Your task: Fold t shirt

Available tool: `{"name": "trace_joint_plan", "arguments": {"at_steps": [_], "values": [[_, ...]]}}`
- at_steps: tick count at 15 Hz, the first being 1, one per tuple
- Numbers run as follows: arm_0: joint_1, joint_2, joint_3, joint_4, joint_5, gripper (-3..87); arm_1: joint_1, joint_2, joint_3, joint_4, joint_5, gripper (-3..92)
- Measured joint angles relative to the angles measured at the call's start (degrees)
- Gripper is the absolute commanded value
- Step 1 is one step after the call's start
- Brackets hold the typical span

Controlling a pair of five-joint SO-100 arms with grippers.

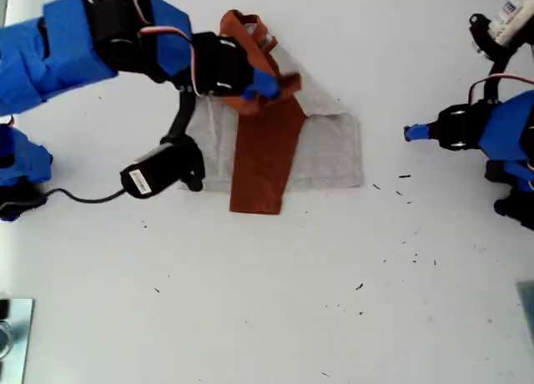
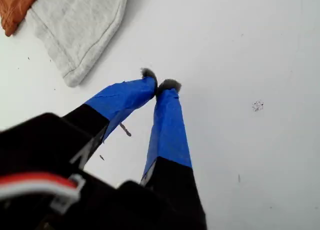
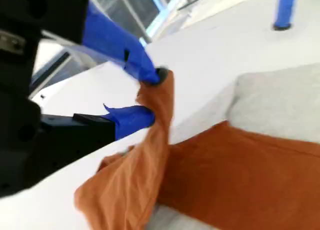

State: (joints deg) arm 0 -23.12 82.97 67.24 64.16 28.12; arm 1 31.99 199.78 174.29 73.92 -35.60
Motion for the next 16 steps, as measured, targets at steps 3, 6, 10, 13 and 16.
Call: {"name": "trace_joint_plan", "arguments": {"at_steps": [3,6,10,13,16], "values": [[-0.62,1.76,-3.6,4.04,1.32,11.1,0.0,0.0,0.0,0.0,0.18,3.5],[-0.35,12.74,4.48,4.48,2.2,8.4,0.0,0.0,0.0,0.0,0.18,3.5],[-8.0,49.83,59.94,-11.78,-2.64,5.1,0.0,0.0,0.09,0.0,0.18,3.5],[-8.53,77.61,94.83,-13.54,-7.03,2.0,0.0,0.0,0.09,0.0,0.26,3.5],[-8.35,86.66,103.71,-13.62,-11.69,-0.3,0.0,0.0,0.09,0.62,1.58,3.2]]}}
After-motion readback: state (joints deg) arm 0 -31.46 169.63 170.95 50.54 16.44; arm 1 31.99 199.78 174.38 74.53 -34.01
